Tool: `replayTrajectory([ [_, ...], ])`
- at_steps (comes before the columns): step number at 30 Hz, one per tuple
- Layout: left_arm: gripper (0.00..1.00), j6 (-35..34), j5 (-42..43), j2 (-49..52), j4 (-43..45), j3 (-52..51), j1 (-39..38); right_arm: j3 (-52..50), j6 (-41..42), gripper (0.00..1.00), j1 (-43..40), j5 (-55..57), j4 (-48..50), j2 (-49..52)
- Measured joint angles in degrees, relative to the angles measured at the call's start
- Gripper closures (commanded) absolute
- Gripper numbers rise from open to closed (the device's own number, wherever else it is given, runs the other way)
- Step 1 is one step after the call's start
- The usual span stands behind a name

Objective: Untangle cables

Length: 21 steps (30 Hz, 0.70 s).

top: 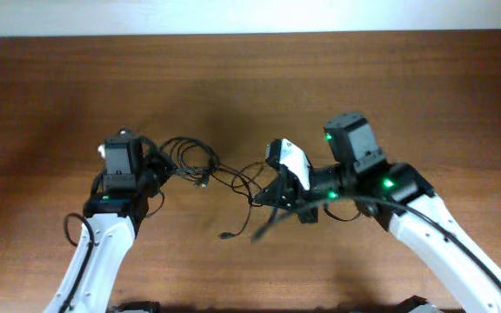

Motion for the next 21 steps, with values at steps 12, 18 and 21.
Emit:
replayTrajectory([
  [12, 1.00, -14.93, 29.27, 10.64, 26.80, -0.20, 0.00, 0.04, -1.55, 0.63, 0.00, 18.53, -10.56, 0.04],
  [18, 1.00, -18.18, 39.69, 10.58, 28.15, -0.04, 0.00, 0.00, 2.51, 0.26, 0.00, 22.77, -10.38, 7.82],
  [21, 1.00, -24.09, 41.62, 10.58, 26.38, 0.04, 0.00, -0.11, 10.69, 0.12, 0.00, 23.17, -4.11, 11.47],
])
